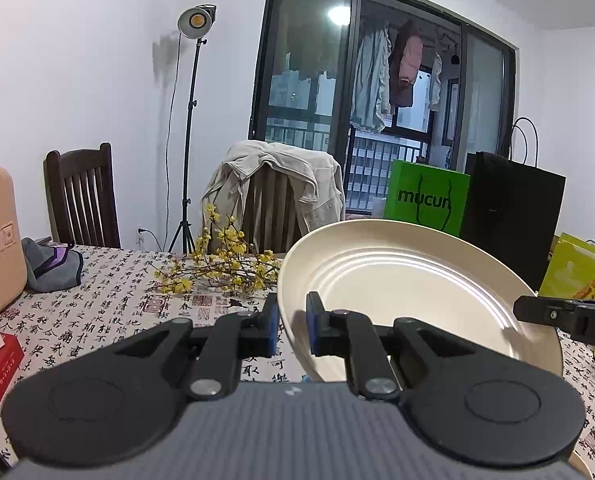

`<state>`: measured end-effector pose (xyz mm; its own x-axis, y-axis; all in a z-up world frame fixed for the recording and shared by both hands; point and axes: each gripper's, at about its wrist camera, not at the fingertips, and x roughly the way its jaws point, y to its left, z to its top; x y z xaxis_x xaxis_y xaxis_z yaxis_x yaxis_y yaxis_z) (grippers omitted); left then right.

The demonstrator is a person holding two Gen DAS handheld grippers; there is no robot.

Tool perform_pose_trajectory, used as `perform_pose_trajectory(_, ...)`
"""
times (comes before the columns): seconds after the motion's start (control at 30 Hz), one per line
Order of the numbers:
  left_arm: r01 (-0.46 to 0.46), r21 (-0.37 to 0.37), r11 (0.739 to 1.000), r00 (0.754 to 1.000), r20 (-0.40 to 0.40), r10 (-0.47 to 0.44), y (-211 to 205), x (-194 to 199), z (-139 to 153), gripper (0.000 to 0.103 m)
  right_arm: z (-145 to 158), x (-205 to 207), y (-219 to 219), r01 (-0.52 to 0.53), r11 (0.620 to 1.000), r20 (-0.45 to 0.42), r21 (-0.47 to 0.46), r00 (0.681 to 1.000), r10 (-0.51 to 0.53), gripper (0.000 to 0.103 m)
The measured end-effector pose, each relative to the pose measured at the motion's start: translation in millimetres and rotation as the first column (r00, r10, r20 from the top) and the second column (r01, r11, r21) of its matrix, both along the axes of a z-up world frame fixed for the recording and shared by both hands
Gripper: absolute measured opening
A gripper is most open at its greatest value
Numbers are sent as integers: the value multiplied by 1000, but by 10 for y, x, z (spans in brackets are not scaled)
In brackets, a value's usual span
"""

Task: Organize plates and bowls
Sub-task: 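Carry the held cream plate with both tools over the stacked cream plates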

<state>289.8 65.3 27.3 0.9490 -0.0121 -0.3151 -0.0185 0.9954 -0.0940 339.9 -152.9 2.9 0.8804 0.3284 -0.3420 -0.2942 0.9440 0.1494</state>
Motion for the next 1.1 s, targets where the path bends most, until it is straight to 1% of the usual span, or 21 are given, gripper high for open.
perform_pose_trajectory(0.5,24,-3,1000,1000,6,-24,-90,-180,-41,14,-59,-211,-130,11,1000,8,17,1000,-11,13)
perform_pose_trajectory(1.1,91,-5,996,996,3,-91,-280,-324,-133,14,-142,-492,-406,50,998,25,49,998,-51,13)
